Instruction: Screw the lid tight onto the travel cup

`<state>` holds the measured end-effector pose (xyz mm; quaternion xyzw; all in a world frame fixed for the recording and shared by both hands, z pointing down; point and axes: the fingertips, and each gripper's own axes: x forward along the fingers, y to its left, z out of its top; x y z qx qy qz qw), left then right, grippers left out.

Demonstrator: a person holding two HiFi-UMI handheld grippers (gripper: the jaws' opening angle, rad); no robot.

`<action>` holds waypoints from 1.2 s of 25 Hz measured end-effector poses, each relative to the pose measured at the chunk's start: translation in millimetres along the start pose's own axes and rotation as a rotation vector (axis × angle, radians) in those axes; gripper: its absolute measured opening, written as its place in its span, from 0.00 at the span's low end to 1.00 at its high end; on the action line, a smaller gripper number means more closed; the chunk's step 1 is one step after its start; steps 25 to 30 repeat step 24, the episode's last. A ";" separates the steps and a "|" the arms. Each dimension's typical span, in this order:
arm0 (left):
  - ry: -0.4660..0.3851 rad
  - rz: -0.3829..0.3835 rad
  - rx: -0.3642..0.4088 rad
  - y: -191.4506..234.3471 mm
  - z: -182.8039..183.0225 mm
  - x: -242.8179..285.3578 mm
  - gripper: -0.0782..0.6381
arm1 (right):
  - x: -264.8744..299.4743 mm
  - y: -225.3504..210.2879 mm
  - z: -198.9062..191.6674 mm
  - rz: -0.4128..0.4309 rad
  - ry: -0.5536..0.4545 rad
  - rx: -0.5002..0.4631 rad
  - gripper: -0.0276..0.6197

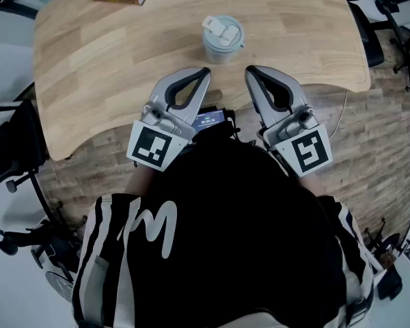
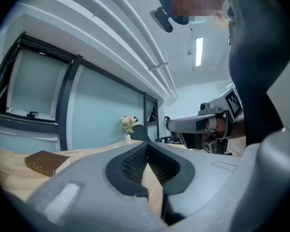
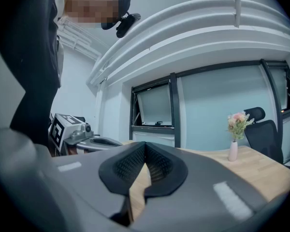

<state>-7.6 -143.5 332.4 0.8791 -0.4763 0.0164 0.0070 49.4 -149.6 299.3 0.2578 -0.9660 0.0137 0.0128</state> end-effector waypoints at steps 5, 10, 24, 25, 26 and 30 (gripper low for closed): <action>0.005 -0.001 0.010 -1.9 0.2 0.7 0.11 | -0.2 -0.3 -0.6 0.007 0.006 -0.003 0.04; 0.006 0.009 0.005 0.9 -0.4 0.1 0.11 | 2.8 0.5 -0.6 0.014 0.008 -0.006 0.04; 0.003 0.008 -0.002 5.2 0.3 2.8 0.11 | 7.4 -3.3 -1.0 0.011 0.011 0.001 0.04; 0.003 0.008 -0.002 5.2 0.3 2.8 0.11 | 7.4 -3.3 -1.0 0.011 0.011 0.001 0.04; 0.003 0.008 -0.002 5.2 0.3 2.8 0.11 | 7.4 -3.3 -1.0 0.011 0.011 0.001 0.04; 0.003 0.008 -0.002 5.2 0.3 2.8 0.11 | 7.4 -3.3 -1.0 0.011 0.011 0.001 0.04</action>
